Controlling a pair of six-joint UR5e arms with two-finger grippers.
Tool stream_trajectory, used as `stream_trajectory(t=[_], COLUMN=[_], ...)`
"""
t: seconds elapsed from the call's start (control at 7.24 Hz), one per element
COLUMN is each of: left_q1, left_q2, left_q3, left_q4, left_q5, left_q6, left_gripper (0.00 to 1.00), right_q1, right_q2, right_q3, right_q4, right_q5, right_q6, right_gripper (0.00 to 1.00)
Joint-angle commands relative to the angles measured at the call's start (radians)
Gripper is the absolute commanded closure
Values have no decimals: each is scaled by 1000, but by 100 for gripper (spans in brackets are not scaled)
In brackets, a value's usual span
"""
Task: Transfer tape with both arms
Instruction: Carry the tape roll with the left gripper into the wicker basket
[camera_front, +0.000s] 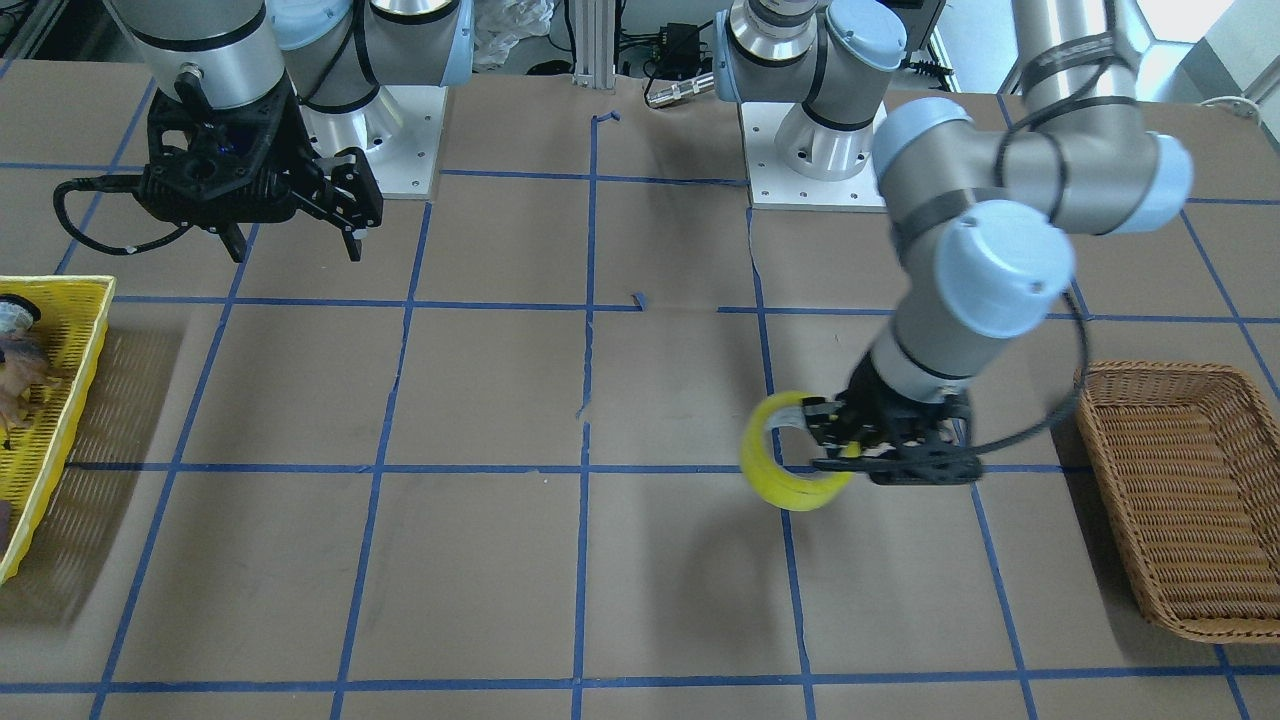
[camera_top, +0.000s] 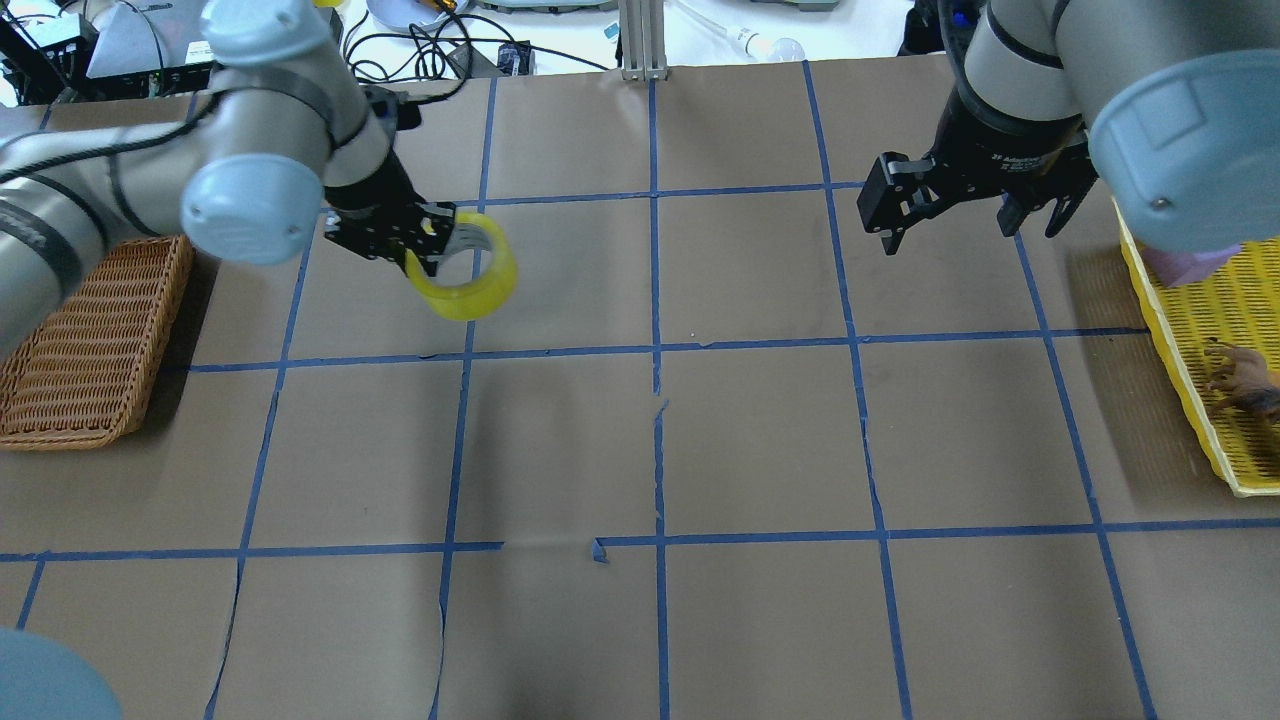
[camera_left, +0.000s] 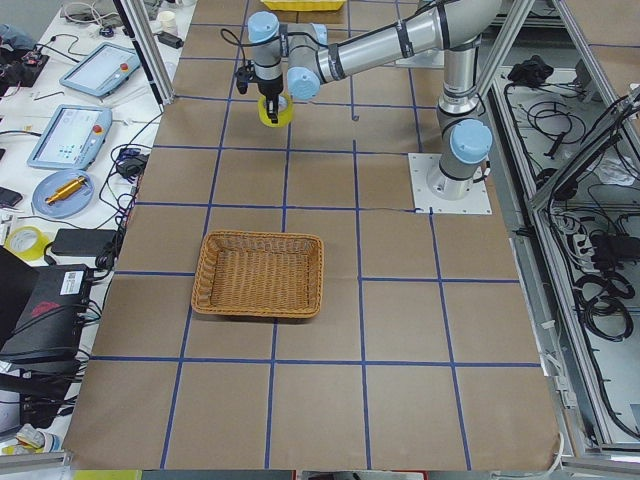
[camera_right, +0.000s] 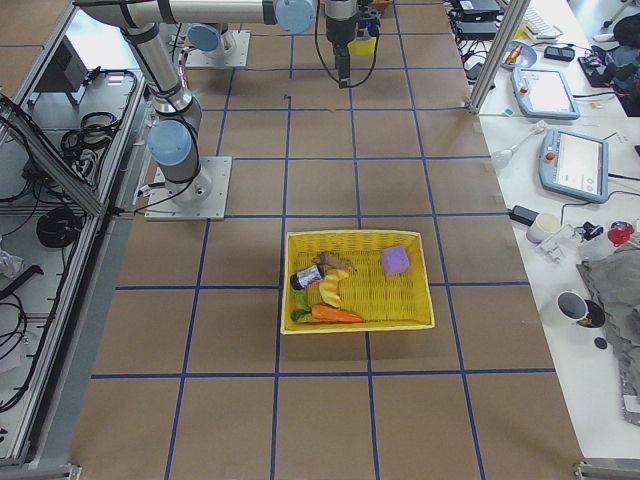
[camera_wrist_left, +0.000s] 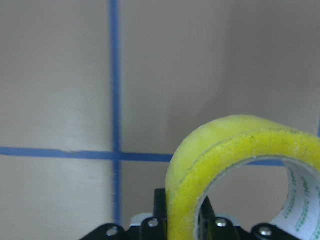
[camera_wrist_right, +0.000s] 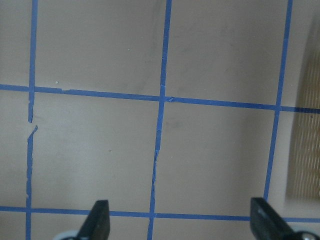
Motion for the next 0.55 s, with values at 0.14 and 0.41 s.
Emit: stream_trajectory(t=[0.14,0.41], left_q1=[297,445], left_q2=[-46,-113], left_q3=[67,113], left_q4=[-19,44], left_q5=[9,7], left_q6=[443,654], left_gripper=[95,95], right_q1=[0,0], right_q2=[-1,-1], right_q3=[2,0], right_q4=[-1,-1], right_q5=[2,5], right_q6=[0,0], right_gripper=[0,0])
